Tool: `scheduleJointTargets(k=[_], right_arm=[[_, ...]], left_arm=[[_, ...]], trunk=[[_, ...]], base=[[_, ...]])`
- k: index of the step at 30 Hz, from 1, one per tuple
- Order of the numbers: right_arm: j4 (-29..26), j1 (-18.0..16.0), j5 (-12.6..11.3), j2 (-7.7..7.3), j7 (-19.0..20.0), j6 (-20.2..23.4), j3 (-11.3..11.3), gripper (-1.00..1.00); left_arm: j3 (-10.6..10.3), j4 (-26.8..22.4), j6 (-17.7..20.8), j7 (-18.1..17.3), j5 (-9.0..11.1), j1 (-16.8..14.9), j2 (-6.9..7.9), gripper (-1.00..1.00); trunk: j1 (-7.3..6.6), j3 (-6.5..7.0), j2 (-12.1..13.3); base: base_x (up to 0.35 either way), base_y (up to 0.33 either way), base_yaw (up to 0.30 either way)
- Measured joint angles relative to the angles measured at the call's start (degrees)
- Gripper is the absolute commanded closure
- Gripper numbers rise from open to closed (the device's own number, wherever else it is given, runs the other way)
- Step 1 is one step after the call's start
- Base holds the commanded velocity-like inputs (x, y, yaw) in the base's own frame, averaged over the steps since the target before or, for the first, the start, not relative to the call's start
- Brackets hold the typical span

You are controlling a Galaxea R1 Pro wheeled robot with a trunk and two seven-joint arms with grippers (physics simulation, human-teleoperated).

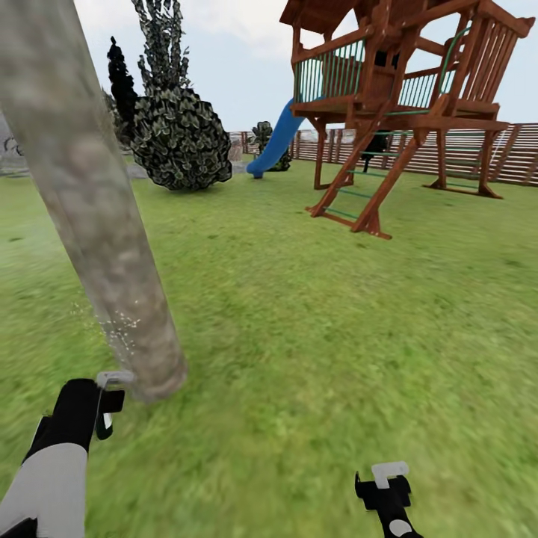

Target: In the garden, pick up the pesticide atomizer on the floor and spray pesticide onto both trees until each tree trunk is fully covered.

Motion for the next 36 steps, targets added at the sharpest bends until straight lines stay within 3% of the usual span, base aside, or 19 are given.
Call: scheduleJointTargets(k=[3, 6, 8, 17, 21, 31, 36], right_arm=[[0.02, -0.02, 0.0, 0.0, 0.0, -0.01, -0.02, -1.0], [0.02, -0.03, 0.0, -0.04, 0.0, 0.05, -0.03, -1.0], [0.02, -0.04, 0.0, -0.05, 0.0, 0.07, -0.02, -1.0], [0.04, -0.04, -0.04, 0.01, 0.0, 0.08, -0.02, -1.0], [0.04, -0.04, -0.05, 0.01, 0.0, 0.08, -0.02, -1.0], [0.04, -0.05, -0.01, 0.01, 0.0, 0.08, -0.02, -1.0], [0.04, -0.06, 0.0, 0.01, 0.0, 0.08, -0.02, -1.0]], left_arm=[[2.17, 3.0, -4.49, 0.0, 0.08, 0.08, -0.12, 1.0], [2.61, 3.52, -5.53, 0.07, 0.29, 0.08, -0.32, 1.0], [2.7, 3.51, -6.17, 0.07, 1.98, 0.08, -0.29, 1.0], [2.7, 3.55, -6.42, 2.79, 2.9, 0.1, -0.26, 1.0], [2.67, 3.5, -6.43, 2.8, 5.09, 0.1, -0.17, 1.0], [2.71, 3.48, -6.43, 2.88, 5.1, 0.1, 0.62, 1.0], [2.66, 3.56, -6.42, 2.88, 5.28, 0.1, 0.22, 1.0]], trunk=[[0.0, 0.0, 0.0], [0.0, 0.0, 0.0], [0.0, 0.0, 0.0], [0.0, 0.0, 0.0], [0.0, 0.0, 0.0], [0.0, 0.0, 0.0], [0.0, 0.0, 0.0]], base=[[0.171, -0.248, 0.01], [0.177, -0.244, 0.001], [0.178, -0.243, 0.0], [0.176, -0.243, 0.131], [0.171, -0.243, 0.277], [0.171, -0.243, 0.278], [0.171, -0.243, 0.278]])
